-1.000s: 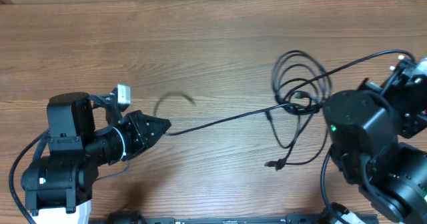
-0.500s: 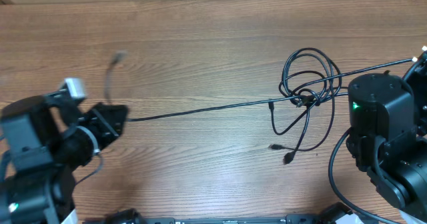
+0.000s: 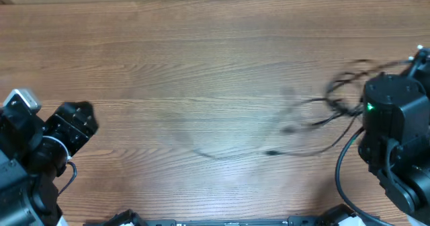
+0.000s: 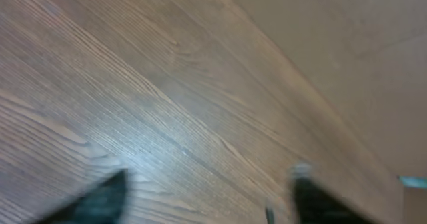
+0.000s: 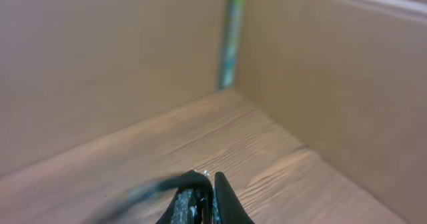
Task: Untangle cables
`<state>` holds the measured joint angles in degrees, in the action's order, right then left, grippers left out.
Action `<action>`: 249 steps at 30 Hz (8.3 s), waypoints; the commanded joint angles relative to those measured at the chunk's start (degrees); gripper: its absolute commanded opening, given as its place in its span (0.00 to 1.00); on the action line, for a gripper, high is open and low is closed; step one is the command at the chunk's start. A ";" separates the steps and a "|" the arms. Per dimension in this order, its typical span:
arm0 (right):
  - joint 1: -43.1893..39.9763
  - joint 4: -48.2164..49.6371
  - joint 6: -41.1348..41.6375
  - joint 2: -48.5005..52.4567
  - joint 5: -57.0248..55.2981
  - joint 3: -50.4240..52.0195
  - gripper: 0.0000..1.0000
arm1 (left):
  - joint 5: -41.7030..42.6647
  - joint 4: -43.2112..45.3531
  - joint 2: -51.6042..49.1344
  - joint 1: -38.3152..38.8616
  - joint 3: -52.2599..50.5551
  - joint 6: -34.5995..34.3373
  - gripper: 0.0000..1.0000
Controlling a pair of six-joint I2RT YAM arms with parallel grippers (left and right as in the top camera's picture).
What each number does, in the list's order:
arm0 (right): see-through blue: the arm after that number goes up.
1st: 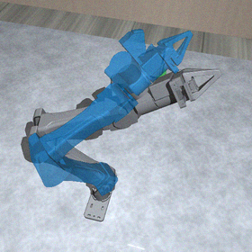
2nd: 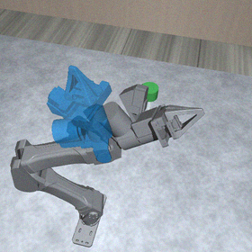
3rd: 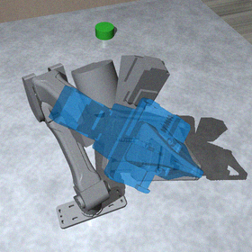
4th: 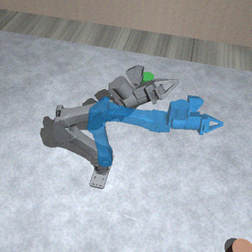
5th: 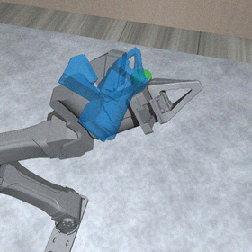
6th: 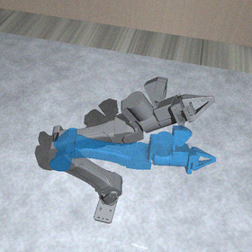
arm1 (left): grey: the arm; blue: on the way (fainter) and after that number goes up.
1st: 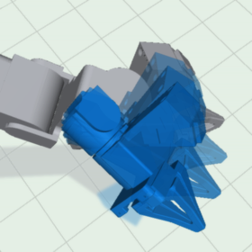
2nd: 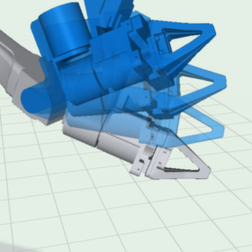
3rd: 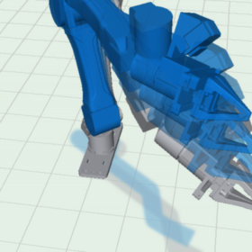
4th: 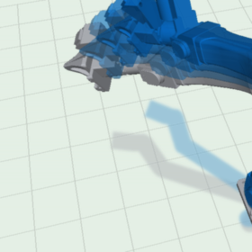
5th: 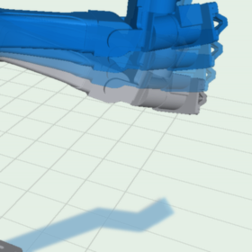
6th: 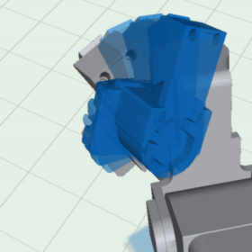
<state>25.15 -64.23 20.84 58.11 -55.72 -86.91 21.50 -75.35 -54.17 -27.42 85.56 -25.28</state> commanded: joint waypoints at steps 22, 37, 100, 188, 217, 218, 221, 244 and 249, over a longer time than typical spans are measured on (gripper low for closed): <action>-6.08 -2.12 -6.71 10.80 37.35 -1.95 0.70 | 28.96 -5.40 -0.17 -0.31 0.79 12.37 1.00; -29.53 -6.86 1.49 18.75 43.28 5.88 0.75 | 29.55 -7.26 -0.13 -0.31 0.79 15.02 1.00; -49.11 19.50 -26.73 38.95 79.71 19.80 0.04 | 28.92 -6.91 -0.15 -0.31 0.79 15.02 1.00; -0.81 6.67 -17.27 20.76 109.31 -17.05 0.04 | 54.31 -0.28 -1.20 11.02 -13.18 34.34 1.00; -0.83 -5.99 -26.45 20.70 88.63 -20.98 0.04 | -21.99 25.75 -10.78 55.84 -13.18 16.02 0.99; -0.83 -6.01 -25.53 20.70 88.63 -22.05 0.04 | -21.84 26.49 -11.65 56.61 -13.18 15.65 0.99; -0.83 -6.05 -25.38 20.70 88.56 -24.90 0.04 | -20.55 28.13 -13.40 57.88 -13.18 13.35 0.98; -0.83 3.19 -12.33 20.70 105.68 -27.61 0.04 | -8.35 33.62 -15.47 57.99 -13.18 13.22 0.78; -0.83 6.91 -8.92 20.61 115.43 -27.61 0.04 | -8.59 33.88 -16.17 57.99 -13.18 13.25 0.04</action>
<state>24.10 -58.94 8.67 79.66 51.42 -112.46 12.23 -41.95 -69.63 30.30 72.18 -12.01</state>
